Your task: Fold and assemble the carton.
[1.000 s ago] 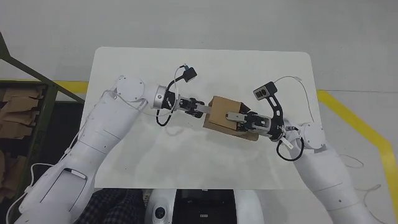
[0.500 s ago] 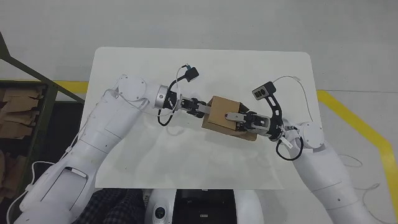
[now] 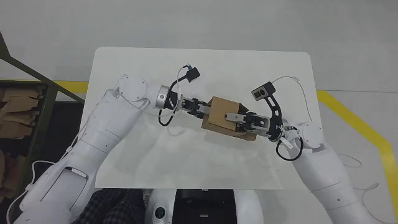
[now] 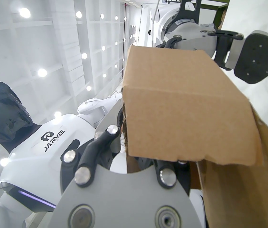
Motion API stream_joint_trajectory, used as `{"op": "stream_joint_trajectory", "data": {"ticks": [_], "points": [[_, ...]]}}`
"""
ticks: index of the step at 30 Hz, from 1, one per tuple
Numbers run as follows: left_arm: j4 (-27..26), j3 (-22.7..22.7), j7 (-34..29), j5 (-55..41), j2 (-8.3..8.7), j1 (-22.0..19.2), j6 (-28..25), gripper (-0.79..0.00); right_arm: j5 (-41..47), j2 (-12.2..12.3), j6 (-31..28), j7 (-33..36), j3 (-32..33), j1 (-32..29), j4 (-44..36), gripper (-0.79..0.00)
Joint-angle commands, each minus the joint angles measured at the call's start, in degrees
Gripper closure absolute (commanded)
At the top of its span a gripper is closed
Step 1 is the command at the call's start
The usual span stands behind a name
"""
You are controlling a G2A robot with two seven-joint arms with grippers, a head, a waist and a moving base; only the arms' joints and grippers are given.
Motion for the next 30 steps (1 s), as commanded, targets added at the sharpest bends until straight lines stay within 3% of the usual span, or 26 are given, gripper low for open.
{"op": "stream_joint_trajectory", "data": {"ticks": [1, 18, 30], "points": [[0.0, 0.0, 0.0, -0.1, 0.00, -0.1, -0.1, -0.785, 0.0, 0.0, 0.0, 0.1, 0.2, -0.1, 0.0, 0.000], [-1.6, -6.4, 2.0, 0.5, 2.16, 3.6, -0.1, -0.785, 1.3, 0.2, 1.0, 2.1, 1.6, -0.6, 0.4, 0.000], [-4.4, -3.4, 2.7, 4.2, 1.90, 3.5, 1.1, -0.785, 0.9, 0.1, 1.7, 1.4, 1.3, -0.8, -0.5, 0.000]]}}
